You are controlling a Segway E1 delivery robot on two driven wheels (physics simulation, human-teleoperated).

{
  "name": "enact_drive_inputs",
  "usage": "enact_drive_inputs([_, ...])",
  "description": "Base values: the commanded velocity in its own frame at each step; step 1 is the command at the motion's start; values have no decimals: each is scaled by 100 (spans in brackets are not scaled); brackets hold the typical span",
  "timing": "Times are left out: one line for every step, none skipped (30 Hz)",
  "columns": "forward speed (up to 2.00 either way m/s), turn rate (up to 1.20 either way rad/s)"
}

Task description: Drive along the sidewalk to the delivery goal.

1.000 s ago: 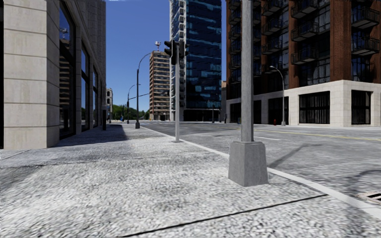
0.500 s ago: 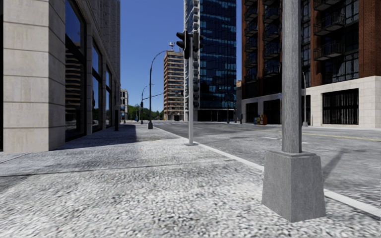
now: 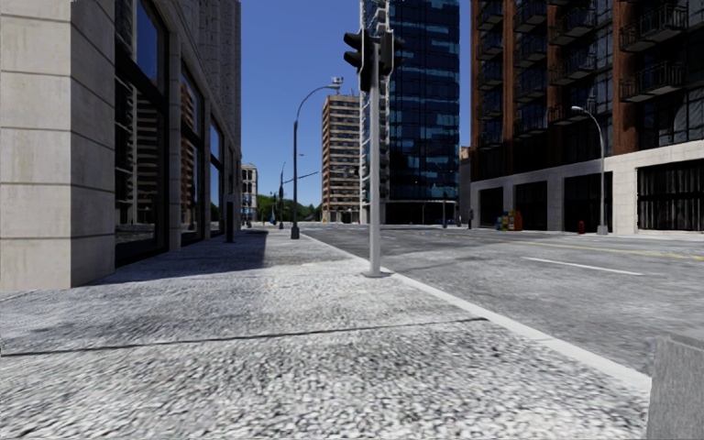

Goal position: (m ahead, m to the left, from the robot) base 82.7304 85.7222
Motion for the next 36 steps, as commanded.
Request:
enact_drive_inputs([165,31])
enact_drive_inputs([165,32])
enact_drive_inputs([165,32])
enact_drive_inputs([165,32])
enact_drive_inputs([165,32])
enact_drive_inputs([165,32])
enact_drive_inputs([165,32])
enact_drive_inputs([165,32])
enact_drive_inputs([164,32])
enact_drive_inputs([164,32])
enact_drive_inputs([164,32])
enact_drive_inputs([164,32])
enact_drive_inputs([164,32])
enact_drive_inputs([164,32])
enact_drive_inputs([164,32])
enact_drive_inputs([164,32])
enact_drive_inputs([164,32])
enact_drive_inputs([164,32])
enact_drive_inputs([164,32])
enact_drive_inputs([164,32])
enact_drive_inputs([164,32])
enact_drive_inputs([164,32])
enact_drive_inputs([164,32])
enact_drive_inputs([164,32])
enact_drive_inputs([164,32])
enact_drive_inputs([164,32])
enact_drive_inputs([164,32])
enact_drive_inputs([166,32])
enact_drive_inputs([177,32])
enact_drive_inputs([177,32])
enact_drive_inputs([200,32])
enact_drive_inputs([200,32])
enact_drive_inputs([200,32])
enact_drive_inputs([200,32])
enact_drive_inputs([200,32])
enact_drive_inputs([200,32])
